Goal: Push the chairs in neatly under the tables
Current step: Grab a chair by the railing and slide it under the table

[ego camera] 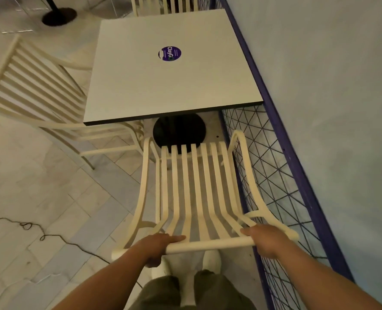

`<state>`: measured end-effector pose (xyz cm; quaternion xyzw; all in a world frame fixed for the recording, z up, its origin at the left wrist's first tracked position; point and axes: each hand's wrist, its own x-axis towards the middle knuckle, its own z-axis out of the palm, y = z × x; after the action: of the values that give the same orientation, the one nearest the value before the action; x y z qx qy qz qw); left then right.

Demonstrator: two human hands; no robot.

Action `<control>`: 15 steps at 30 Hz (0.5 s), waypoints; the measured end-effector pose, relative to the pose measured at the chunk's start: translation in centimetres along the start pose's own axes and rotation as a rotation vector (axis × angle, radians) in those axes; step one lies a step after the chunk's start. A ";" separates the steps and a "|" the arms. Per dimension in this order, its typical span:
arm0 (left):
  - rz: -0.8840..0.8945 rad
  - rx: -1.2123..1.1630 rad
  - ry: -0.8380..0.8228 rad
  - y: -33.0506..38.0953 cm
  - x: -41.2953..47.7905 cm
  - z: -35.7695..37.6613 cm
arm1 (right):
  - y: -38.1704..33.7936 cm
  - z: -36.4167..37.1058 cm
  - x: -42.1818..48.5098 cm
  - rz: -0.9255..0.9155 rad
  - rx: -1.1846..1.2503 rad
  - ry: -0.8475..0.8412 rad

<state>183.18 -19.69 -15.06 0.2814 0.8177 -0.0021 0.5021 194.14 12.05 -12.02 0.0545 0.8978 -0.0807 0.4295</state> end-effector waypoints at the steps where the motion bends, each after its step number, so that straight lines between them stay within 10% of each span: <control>1: 0.005 0.005 -0.001 0.4 0.1 -0.2 | 0.4 -0.1 0.1 0.002 -0.007 0.008; 15: 0.021 0.047 0.082 1.3 2.0 -2.0 | 2.6 -1.9 2.0 -0.003 -0.021 -0.002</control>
<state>181.49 -17.12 -15.31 0.3017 0.8344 -0.0046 0.4613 191.82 15.03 -12.68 0.0485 0.8982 -0.0717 0.4311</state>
